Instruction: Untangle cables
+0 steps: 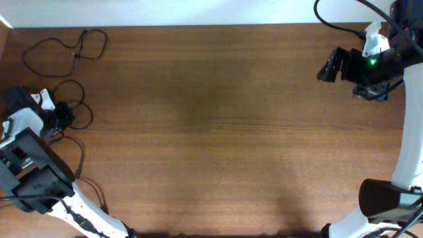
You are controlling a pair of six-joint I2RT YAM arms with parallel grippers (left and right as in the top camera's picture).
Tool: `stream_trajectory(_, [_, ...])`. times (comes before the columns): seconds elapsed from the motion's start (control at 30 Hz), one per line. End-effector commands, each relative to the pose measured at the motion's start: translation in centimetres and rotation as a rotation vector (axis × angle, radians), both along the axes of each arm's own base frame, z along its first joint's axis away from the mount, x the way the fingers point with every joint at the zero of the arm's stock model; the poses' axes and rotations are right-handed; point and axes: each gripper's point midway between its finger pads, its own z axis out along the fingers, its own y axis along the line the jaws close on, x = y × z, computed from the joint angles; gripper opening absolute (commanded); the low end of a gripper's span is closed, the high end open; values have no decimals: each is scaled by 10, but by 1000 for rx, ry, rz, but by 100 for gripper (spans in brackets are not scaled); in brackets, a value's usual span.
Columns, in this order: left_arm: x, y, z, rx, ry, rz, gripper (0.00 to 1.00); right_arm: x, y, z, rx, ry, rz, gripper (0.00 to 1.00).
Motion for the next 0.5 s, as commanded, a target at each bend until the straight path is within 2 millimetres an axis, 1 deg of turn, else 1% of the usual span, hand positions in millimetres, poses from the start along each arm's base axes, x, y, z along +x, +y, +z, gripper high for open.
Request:
stream_trajectory(0.0, [8, 0, 3, -32, -30, 17, 0, 2, 0, -4, -4, 14, -4, 98])
stream_trajectory(0.07, [11, 2, 8, -26, -38, 17, 0, 2, 0, -4, -4, 14, -4, 98])
stream_trajectory(0.1, [13, 3, 11, -24, -40, 17, 5, 2, 0, -4, -4, 15, -4, 98])
stream_trajectory(0.13, [14, 4, 15, -23, -41, 17, 22, 2, 0, -4, -4, 15, -4, 98])
stream_trajectory(0.2, [18, 7, 26, -21, -43, 16, 29, 2, 0, -4, -4, 15, -4, 98])
stream_trajectory(0.27, [20, 9, 38, -23, -41, 17, 44, 2, 0, -4, -4, 15, -4, 98])
stream_trajectory(0.33, [22, 11, 53, -28, -35, 17, 48, 2, 1, -4, 0, 14, -3, 98])
stream_trajectory(0.37, [22, 11, 60, -30, -32, 17, 53, 2, 1, -4, 0, 14, -3, 99])
stream_trajectory(0.4, [22, 11, 69, -37, -22, 18, 68, 2, 1, -4, 0, 15, -3, 98])
stream_trajectory(0.43, [19, 8, 79, -56, -1, 25, 99, 2, 1, -4, 0, 15, -3, 98])
stream_trajectory(0.47, [13, 6, 86, -82, 31, 62, 99, 2, 1, -4, 0, 15, -2, 98])
